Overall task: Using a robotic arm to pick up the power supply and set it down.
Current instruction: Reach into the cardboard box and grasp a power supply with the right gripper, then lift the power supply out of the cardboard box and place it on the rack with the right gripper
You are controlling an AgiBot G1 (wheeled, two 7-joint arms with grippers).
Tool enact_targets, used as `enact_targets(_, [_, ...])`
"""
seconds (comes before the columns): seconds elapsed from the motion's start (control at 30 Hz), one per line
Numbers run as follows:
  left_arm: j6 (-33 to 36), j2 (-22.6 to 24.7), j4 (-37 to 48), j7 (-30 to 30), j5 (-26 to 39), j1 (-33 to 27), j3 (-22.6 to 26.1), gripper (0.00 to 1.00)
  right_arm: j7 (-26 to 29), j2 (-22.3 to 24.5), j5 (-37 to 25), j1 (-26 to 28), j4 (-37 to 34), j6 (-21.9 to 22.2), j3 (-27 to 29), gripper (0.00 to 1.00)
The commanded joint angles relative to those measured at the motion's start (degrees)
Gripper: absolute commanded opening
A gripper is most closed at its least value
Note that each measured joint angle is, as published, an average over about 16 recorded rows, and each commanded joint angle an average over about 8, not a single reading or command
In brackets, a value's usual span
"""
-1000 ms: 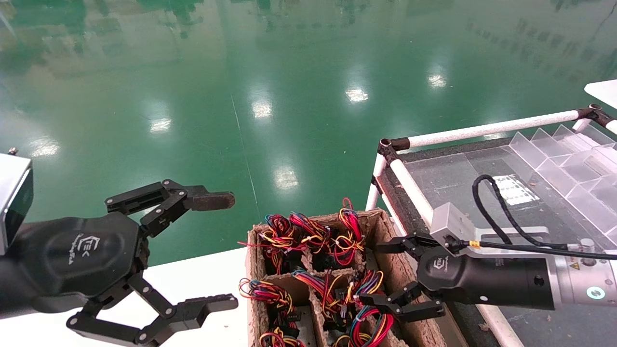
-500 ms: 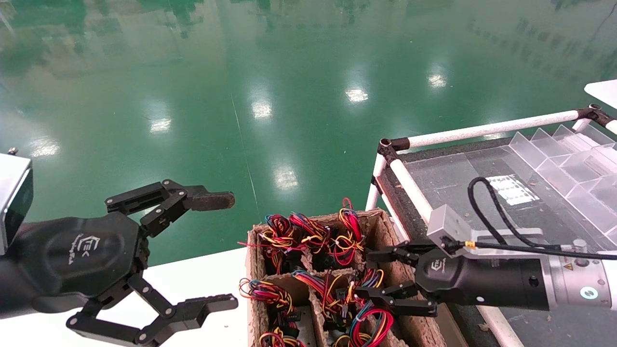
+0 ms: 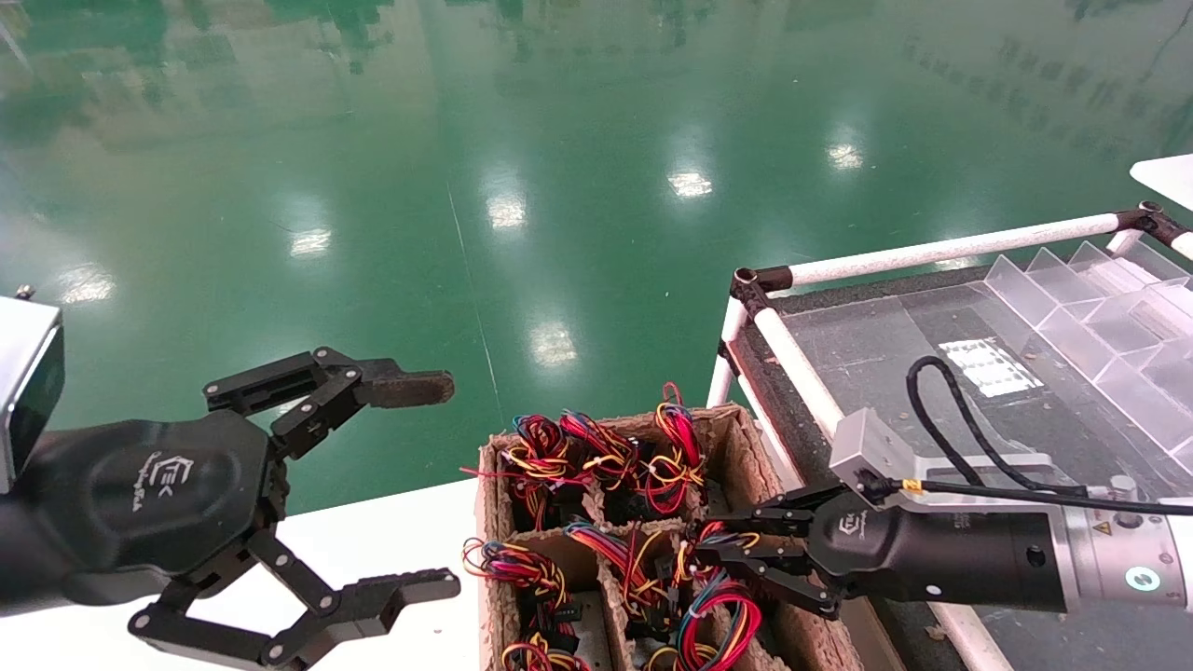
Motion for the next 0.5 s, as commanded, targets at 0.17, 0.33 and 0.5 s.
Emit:
enact_targets(0.17, [0.0,0.0,0.0,0.0,0.0,0.0,0.0,1.00,-0.1,0.2,1.1,-0.7,-0.5,-0.2,0.5,0.00])
enact_targets(0.33, [0.0,0.0,0.0,0.0,0.0,0.0,0.0,1.00,-0.6,0.2,2.0,-1.0,-1.0,-0.5,0.9,0.00])
enact_targets(0.5, [0.0,0.0,0.0,0.0,0.0,0.0,0.0,1.00,-0.9,0.5,3.1,-0.6,-1.0,-0.9,1.6,0.00])
